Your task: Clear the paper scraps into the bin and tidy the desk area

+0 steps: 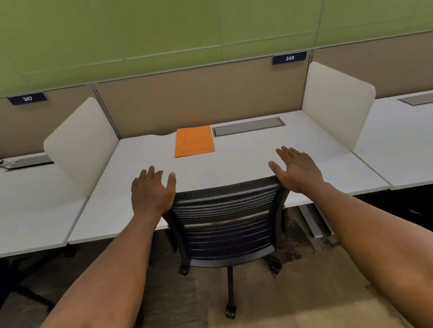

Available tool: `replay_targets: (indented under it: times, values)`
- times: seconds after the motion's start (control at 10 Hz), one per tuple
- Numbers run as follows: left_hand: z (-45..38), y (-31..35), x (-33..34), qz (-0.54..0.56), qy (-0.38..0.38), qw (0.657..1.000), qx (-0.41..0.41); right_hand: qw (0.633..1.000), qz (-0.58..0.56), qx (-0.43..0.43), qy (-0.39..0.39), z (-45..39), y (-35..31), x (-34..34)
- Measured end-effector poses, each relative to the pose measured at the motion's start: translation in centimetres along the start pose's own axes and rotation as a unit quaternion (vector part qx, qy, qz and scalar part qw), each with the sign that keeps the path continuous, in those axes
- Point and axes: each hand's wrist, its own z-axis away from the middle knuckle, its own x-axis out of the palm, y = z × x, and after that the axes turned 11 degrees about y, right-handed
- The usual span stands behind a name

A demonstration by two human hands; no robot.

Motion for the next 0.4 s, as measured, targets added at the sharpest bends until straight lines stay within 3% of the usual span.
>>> replay_targets:
  times: [0.2,0.4]
  values:
    - [0.4,0.5,-0.9,-0.059,-0.043,0.996,0.043,0.997,0.044,-0.03,-0.055,0.0,-0.6,-1.3]
    - [-0.7,0.8,-3.1,-0.069,-0.073,0.993,0.057,0.999,0.016,-0.031,-0.029,-1.5,-2.7,-4.2]
